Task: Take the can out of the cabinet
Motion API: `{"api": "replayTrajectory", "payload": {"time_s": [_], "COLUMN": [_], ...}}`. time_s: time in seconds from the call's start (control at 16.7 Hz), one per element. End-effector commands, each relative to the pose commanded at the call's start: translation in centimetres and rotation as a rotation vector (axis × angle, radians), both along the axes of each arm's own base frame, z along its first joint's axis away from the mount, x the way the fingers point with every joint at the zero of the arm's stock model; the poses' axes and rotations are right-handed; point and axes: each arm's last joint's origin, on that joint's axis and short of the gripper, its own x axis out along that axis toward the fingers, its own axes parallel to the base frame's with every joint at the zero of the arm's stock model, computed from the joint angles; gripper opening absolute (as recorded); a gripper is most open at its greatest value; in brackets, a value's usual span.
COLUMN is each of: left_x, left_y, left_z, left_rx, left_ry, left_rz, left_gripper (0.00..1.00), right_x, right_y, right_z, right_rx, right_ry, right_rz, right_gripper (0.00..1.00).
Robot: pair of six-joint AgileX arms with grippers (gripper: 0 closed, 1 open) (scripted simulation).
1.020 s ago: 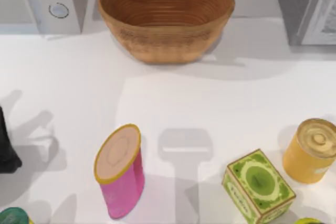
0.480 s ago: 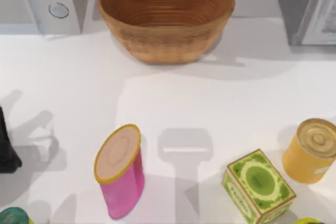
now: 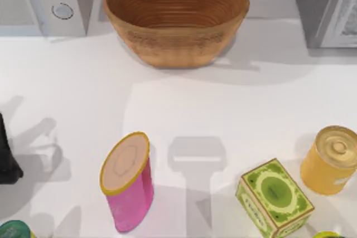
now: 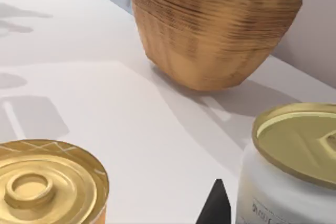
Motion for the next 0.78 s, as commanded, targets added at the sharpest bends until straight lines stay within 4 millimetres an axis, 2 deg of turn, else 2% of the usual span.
{"api": "replayTrajectory", "payload": {"time_s": [0.42,0.54,0.78], "left_x": [0.0,0.0,0.0], "left_y": [0.0,0.0,0.0], "left_z": [0.0,0.0,0.0], "left_rx": [0.0,0.0,0.0], "left_ry": [0.0,0.0,0.0], "left_rz": [0.0,0.0,0.0], "left_gripper": [1.0,1.0,1.0], "right_x": [-0.1,-0.4,-0.6], "right_y": [-4.4,-4.9,-5.2], "right_z": [-6.4,-7.4,-7.8], "right_rx": [0.133,0.15,0.154], "right_ry": [0.023,0.047,0.055], "right_rz": [-0.208,-0.226,-0.233], "right_gripper": [0.0,0.0,0.0]}}
